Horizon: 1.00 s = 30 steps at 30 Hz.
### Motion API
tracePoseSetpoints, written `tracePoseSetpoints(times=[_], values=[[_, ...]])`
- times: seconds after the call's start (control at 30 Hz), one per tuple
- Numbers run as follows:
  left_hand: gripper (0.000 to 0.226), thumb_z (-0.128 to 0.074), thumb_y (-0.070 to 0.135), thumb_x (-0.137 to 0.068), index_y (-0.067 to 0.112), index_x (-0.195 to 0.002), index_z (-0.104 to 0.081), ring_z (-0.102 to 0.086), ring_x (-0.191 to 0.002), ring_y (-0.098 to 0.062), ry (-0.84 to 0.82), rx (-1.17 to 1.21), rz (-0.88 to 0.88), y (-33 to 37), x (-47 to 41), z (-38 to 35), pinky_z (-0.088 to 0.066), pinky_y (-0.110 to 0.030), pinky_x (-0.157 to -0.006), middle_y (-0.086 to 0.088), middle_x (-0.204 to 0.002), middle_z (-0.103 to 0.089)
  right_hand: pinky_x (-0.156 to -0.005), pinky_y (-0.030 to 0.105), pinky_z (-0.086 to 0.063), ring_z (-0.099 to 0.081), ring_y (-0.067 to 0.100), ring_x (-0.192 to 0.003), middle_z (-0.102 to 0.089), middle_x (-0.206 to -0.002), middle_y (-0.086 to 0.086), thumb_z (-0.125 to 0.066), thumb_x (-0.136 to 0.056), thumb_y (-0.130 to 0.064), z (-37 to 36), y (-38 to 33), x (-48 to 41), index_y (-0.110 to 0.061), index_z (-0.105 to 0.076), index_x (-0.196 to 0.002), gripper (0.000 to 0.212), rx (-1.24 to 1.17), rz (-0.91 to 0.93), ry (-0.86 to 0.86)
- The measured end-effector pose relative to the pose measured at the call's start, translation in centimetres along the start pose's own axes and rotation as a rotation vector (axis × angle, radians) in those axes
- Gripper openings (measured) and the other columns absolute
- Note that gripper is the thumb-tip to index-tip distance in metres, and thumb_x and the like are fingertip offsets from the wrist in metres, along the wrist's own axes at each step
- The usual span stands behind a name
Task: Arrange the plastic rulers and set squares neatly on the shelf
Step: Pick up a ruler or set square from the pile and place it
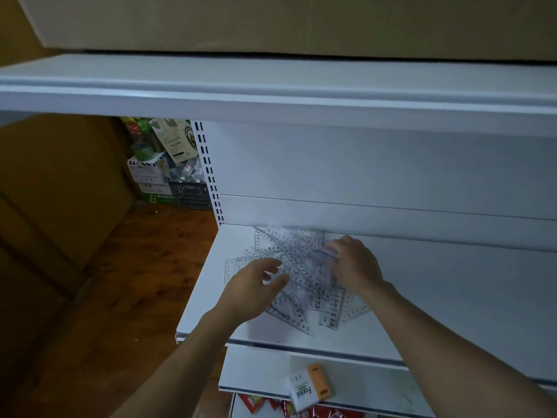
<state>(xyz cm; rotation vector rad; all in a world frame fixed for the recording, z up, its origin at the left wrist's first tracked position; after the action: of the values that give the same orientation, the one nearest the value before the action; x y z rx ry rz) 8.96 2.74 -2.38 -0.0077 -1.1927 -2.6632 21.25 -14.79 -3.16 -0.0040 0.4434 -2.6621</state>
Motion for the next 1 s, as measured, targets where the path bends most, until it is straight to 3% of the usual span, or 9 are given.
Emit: tracePoseSetpoints(times=[0.17, 0.27, 0.37, 0.47, 0.63, 0.77, 1.0], values=[[0.042, -0.053, 0.049, -0.092, 0.03, -0.129, -0.053, -0.057, -0.1, -0.003, -0.012, 0.051, 0.004, -0.3, -0.1, 0.5, -0.048, -0.023, -0.081, 0.013, -0.119, -0.059, -0.074, 0.025, -0.044, -0.06, 0.013, -0.09, -0.064, -0.099, -0.007, -0.063, -0.087, -0.024, 1.2, 1.3, 0.0, -0.024, -0.07, -0.098, 0.013, -0.319, -0.124, 0.047], [0.039, -0.053, 0.046, -0.093, 0.029, -0.128, -0.054, -0.056, -0.097, -0.001, -0.006, 0.094, 0.013, -0.4, -0.1, 0.9, -0.043, -0.02, -0.078, 0.015, -0.115, -0.058, -0.069, 0.023, -0.04, -0.059, 0.008, -0.083, -0.066, -0.089, -0.011, -0.066, -0.086, -0.027, 2.3, 1.7, 0.4, -0.026, -0.072, -0.092, 0.008, -0.393, -0.154, 0.088], [0.039, -0.052, 0.045, -0.094, 0.028, -0.129, -0.054, -0.055, -0.098, -0.002, -0.03, 0.112, 0.011, -0.2, 0.3, 0.7, -0.044, -0.021, -0.079, 0.016, -0.113, -0.057, -0.073, 0.025, -0.047, -0.063, 0.009, -0.083, -0.07, -0.085, -0.01, -0.067, -0.085, -0.028, 2.9, 2.6, 0.9, -0.028, -0.072, -0.087, 0.006, -0.459, -0.222, 0.116], [0.039, -0.051, 0.045, -0.094, 0.028, -0.129, -0.054, -0.055, -0.097, -0.001, -0.051, 0.122, -0.003, 0.0, 0.7, 0.5, -0.044, -0.021, -0.081, 0.016, -0.112, -0.057, -0.076, 0.029, -0.048, -0.064, 0.012, -0.085, -0.071, -0.086, -0.007, -0.067, -0.084, -0.03, 3.4, 3.2, 1.6, -0.025, -0.072, -0.087, 0.008, -0.492, -0.271, 0.153], [0.039, -0.052, 0.043, -0.094, 0.027, -0.129, -0.054, -0.054, -0.098, -0.001, -0.076, 0.117, -0.028, 0.5, 1.2, 0.6, -0.043, -0.022, -0.083, 0.016, -0.113, -0.056, -0.077, 0.024, -0.041, -0.058, 0.008, -0.091, -0.067, -0.093, -0.01, -0.064, -0.088, -0.032, 5.2, 2.5, 2.6, -0.022, -0.074, -0.095, 0.016, -0.531, -0.276, 0.215], [0.038, -0.051, 0.044, -0.094, 0.027, -0.129, -0.055, -0.055, -0.099, -0.002, -0.083, 0.124, -0.053, 1.3, 1.5, 0.9, -0.043, -0.023, -0.083, 0.016, -0.113, -0.057, -0.075, 0.024, -0.039, -0.056, 0.006, -0.087, -0.059, -0.086, -0.018, -0.065, -0.088, -0.027, 6.3, 1.6, 3.2, -0.02, -0.075, -0.091, 0.012, -0.629, -0.278, 0.262], [0.037, -0.054, 0.041, -0.093, 0.032, -0.129, -0.051, -0.058, -0.098, -0.001, -0.119, 0.277, -0.037, 2.2, 1.9, 1.1, -0.043, -0.02, -0.079, 0.014, -0.112, -0.06, -0.063, 0.015, -0.044, -0.061, 0.003, -0.074, -0.071, -0.087, -0.006, -0.071, -0.084, -0.019, 5.9, -2.2, 4.9, -0.024, -0.072, -0.089, 0.007, -1.147, -0.363, 0.236]])
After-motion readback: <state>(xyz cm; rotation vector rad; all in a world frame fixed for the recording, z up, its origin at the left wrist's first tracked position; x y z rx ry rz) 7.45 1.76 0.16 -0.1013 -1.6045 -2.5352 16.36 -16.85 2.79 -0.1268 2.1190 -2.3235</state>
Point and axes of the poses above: each hand's wrist, its own x-axis away from the middle knuckle, its own z-axis out of the back of the hand, y = z × x, the point moved 8 cm from there along -x, towards the middle knuckle
